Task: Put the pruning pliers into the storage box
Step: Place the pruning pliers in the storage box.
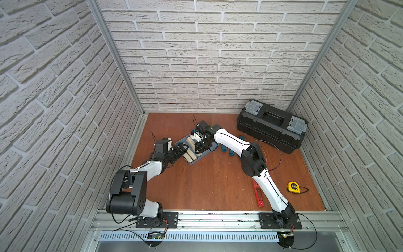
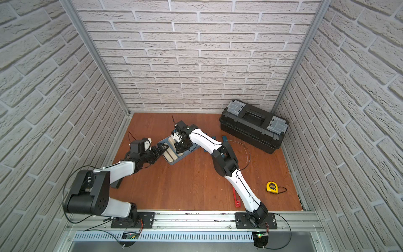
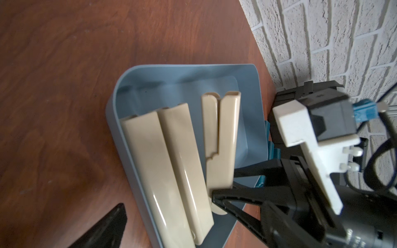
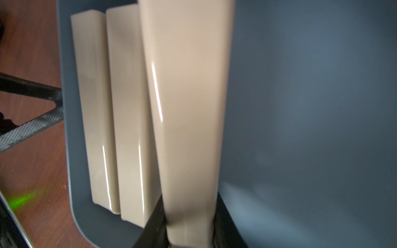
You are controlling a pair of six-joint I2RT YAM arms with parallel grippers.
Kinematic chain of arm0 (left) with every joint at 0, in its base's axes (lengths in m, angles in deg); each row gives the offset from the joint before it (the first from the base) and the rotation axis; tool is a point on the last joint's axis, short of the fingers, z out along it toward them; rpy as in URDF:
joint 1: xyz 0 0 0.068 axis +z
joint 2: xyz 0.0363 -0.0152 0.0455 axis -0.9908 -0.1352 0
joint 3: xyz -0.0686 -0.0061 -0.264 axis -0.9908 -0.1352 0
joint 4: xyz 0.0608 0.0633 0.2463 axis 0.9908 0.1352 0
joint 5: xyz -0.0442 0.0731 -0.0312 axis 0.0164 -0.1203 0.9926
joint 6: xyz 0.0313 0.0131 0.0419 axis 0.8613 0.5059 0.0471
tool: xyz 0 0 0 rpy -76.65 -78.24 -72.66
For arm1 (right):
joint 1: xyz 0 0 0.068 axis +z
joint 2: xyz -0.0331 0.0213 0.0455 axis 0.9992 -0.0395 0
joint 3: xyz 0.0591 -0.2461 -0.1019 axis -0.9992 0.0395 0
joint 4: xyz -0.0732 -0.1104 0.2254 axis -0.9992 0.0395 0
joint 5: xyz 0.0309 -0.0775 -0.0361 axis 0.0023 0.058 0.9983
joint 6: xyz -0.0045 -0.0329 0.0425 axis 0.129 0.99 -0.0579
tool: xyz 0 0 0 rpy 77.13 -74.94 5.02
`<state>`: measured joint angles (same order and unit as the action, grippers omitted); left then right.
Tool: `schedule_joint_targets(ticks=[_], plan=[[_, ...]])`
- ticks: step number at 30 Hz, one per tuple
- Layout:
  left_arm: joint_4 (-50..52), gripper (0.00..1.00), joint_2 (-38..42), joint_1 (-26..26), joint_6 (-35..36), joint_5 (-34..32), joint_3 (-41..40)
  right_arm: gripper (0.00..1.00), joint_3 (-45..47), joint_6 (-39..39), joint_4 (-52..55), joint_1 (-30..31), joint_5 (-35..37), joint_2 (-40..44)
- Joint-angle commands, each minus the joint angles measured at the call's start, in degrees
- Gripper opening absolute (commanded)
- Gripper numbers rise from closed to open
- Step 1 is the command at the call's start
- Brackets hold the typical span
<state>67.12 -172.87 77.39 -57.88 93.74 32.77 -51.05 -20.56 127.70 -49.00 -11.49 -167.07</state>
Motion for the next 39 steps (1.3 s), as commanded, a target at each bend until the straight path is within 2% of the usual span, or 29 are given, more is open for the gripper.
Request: schedule_joint_targets(ticks=[1, 20, 30, 39], plan=[[-4.9, 0.98, -1.5, 0.4, -0.9, 1.3, -0.2, 0.04, -2.2, 0.1, 0.4, 0.8, -1.5, -0.8], [-12.2, 0.98, -5.9, -0.1, -4.4, 2.9, -0.1, 0.1, -3.7, 0.3, 1.4, 1.6, -2.8, -2.4], [-12.4, 0.98, -6.0, -0.5, -4.5, 2.9, -0.2, 0.24, -3.6, 1.0, 0.9, 1.9, -2.9, -1.6], [-12.8, 0.98, -6.2, -0.8, -4.7, 2.9, -0.1, 0.31, -3.6, 2.2, 1.4, 2.0, -1.6, -0.2]])
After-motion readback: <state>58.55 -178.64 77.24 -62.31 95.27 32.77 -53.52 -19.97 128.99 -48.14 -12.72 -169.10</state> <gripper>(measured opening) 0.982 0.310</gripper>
